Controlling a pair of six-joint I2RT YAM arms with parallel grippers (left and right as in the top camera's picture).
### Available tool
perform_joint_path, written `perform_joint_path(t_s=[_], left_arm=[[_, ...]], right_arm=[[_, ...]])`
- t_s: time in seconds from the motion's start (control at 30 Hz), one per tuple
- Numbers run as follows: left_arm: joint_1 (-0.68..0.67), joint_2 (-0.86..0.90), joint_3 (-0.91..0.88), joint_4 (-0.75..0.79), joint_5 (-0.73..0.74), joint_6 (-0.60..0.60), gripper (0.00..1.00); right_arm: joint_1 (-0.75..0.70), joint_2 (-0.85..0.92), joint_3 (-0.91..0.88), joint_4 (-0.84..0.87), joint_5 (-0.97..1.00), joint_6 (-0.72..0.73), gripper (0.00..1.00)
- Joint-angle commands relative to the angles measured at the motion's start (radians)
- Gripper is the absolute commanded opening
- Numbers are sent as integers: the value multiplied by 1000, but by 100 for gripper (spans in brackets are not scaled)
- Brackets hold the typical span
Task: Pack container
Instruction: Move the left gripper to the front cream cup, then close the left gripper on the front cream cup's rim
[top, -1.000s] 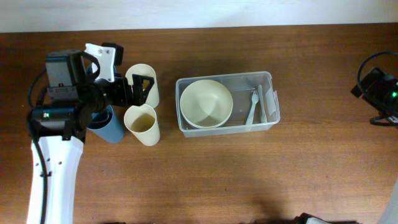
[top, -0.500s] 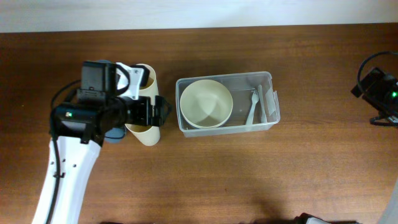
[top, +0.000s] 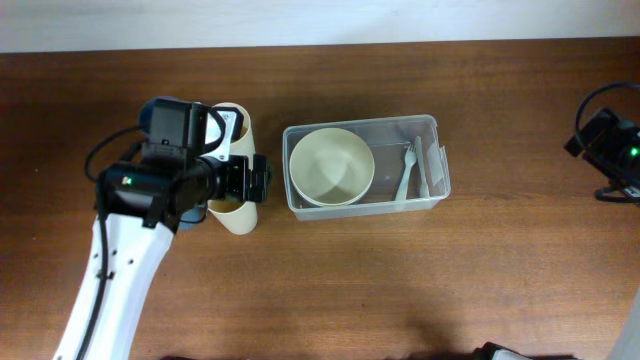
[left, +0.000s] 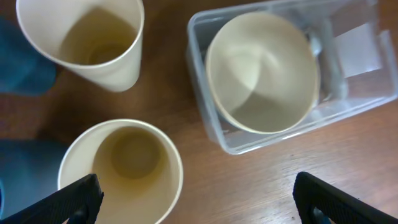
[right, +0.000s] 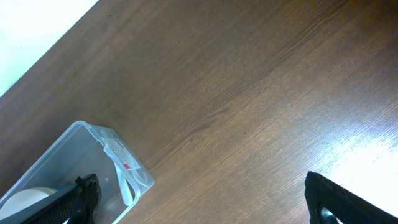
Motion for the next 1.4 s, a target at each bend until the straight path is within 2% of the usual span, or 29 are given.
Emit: perform_joint_path(t_s=[0.0, 0.23, 0.3, 0.67, 0.87, 1.0, 1.17, 1.27, 1.37], left_arm=[[-11, 61, 16, -23, -65, -6, 94], [-15, 151, 16, -53, -80, -6, 89], [-20, 169, 16, -55, -81, -6, 84], [-84, 262, 16, -57, -153, -6, 83], [-87, 322, 16, -48, -207, -21, 70], [-87, 337, 16, -29, -208, -21, 52], [-87, 341, 16, -23, -212, -21, 49], [-87, 341, 16, -23, -211, -21, 35], [-87, 341, 16, -23, -211, -21, 32]], right_arm=[[-6, 2, 11, 3, 3, -2, 99], [-6, 2, 11, 3, 3, -2, 99], [-6, 2, 11, 3, 3, -2, 99], [-6, 2, 11, 3, 3, -2, 99], [-6, 2, 11, 3, 3, -2, 99], [-6, 2, 11, 3, 3, -2, 99], [-6, 2, 11, 3, 3, -2, 99], [-6, 2, 11, 3, 3, -2, 99], [-6, 2, 11, 3, 3, -2, 99]])
